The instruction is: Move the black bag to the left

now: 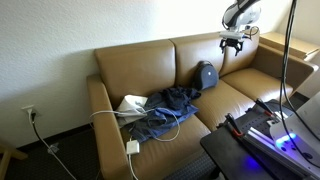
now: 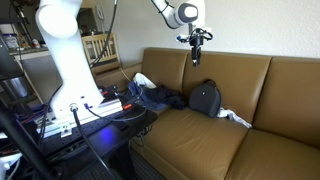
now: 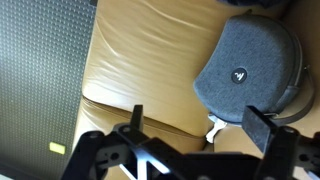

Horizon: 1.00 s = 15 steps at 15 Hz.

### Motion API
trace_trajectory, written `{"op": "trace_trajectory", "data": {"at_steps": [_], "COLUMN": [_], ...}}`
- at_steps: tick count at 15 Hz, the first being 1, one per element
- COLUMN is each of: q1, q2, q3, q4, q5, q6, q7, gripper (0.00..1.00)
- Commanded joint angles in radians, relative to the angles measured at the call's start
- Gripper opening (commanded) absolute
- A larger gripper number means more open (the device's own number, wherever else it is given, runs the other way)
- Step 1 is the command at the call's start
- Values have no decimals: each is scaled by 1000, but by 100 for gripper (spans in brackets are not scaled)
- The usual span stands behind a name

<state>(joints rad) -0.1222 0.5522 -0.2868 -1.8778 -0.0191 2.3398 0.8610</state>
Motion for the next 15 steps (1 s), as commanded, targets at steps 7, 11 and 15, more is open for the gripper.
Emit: {"op": "trace_trajectory", "data": {"at_steps": [7, 11, 15], "q1": [-32, 23, 11], "q2": [391, 515, 603], "q3": [37, -28, -45], "q4": [376, 507, 594], "q5": [259, 196, 180], "q6": [75, 233, 251], "q7": [359, 508, 602], "gripper": [100, 100, 100]}}
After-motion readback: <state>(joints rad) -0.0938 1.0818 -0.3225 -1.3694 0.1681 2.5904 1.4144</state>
